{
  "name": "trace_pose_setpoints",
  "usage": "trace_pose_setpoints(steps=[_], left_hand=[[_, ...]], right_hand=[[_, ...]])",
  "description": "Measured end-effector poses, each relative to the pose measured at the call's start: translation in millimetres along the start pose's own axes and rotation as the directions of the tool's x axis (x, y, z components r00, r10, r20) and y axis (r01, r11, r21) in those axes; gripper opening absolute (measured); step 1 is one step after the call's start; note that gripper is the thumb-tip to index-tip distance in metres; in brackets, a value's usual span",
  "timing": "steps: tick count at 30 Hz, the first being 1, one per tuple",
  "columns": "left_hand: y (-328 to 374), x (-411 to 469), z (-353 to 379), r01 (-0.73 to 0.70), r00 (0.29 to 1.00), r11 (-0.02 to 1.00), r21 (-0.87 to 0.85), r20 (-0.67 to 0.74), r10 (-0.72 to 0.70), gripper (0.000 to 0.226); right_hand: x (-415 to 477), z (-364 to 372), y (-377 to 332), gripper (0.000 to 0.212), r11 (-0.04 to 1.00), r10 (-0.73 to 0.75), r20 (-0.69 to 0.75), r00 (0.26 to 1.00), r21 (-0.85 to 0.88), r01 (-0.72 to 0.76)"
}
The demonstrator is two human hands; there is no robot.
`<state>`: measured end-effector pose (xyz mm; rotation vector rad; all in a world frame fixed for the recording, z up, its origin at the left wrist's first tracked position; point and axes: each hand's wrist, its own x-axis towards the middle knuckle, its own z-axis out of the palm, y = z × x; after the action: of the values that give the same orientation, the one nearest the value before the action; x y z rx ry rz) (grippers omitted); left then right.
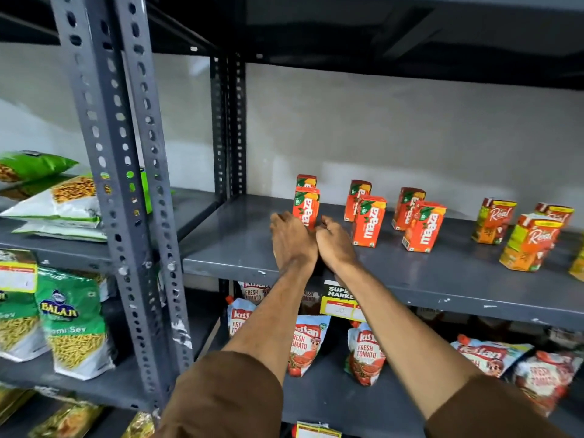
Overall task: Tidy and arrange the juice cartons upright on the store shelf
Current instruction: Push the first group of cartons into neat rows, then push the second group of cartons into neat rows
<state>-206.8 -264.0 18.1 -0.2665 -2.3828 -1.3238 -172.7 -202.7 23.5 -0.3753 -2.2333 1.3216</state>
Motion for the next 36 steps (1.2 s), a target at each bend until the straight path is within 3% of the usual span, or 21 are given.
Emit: trace_pose_setpoints(steps=[3,5,7,11,17,20,23,27,29,32,34,36], left_hand=[[5,-10,-4,-0.082,0.988,0.995,-0.051,-0.135,0.075,0.056],[8,-20,-3,-0.217,0.946,0.973,-0.072,-0.262,0.192,0.049],[16,-34,2,-0.361,0.899,0.928,-0.091,-0.298,0.32,0.039],[48,-66,26,-0.539,0.839,0.823,-0.178,-0.199,0.506,0.033],[127,-117,97,-0.588,0.798,0.758,-0.283,-0.054,0.6,0.035],[160,-145,140,-0.559,0.807,0.764,-0.323,0.001,0.591,0.037],[200,-171,184,-0.463,0.861,0.806,-0.369,0.031,0.508,0.047],[243,-183,229,-0.238,0.968,0.909,-0.342,-0.006,0.251,0.077],[253,-188,241,-0.147,0.989,0.956,-0.255,-0.037,0.142,0.088],[254,-196,255,-0.187,0.982,0.981,0.057,0.019,0.187,0.093],[254,-197,258,-0.185,0.982,0.97,0.158,0.072,0.175,0.087],[254,-198,259,-0.185,0.982,0.956,0.227,0.09,0.169,0.078]], right_hand=[[-15,-10,-2,0.051,0.992,-0.123,-0.128,0.984,-0.01,0.122],[-27,-24,3,0.054,0.97,-0.241,-0.18,0.954,-0.019,0.242],[-34,-45,12,0.055,0.944,-0.329,-0.21,0.92,-0.076,0.321],[-39,-96,29,0.055,0.901,-0.431,-0.285,0.856,-0.184,0.393],[-40,-204,79,0.056,0.898,-0.428,-0.39,0.816,-0.287,0.334],[-38,-262,107,0.059,0.885,-0.438,-0.417,0.796,-0.358,0.299],[-30,-332,134,0.065,0.854,-0.467,-0.483,0.74,-0.462,0.238],[-18,-401,164,0.077,0.872,-0.41,-0.622,0.667,-0.482,0.086],[-11,-422,182,0.092,0.888,-0.322,-0.611,0.723,-0.46,0.006],[-3,-440,202,0.123,0.903,-0.03,-0.489,0.872,-0.386,-0.186],[2,-439,209,0.125,0.897,0.036,-0.437,0.899,-0.383,-0.222],[3,-437,212,0.111,0.896,0.004,-0.417,0.909,-0.403,-0.189]])
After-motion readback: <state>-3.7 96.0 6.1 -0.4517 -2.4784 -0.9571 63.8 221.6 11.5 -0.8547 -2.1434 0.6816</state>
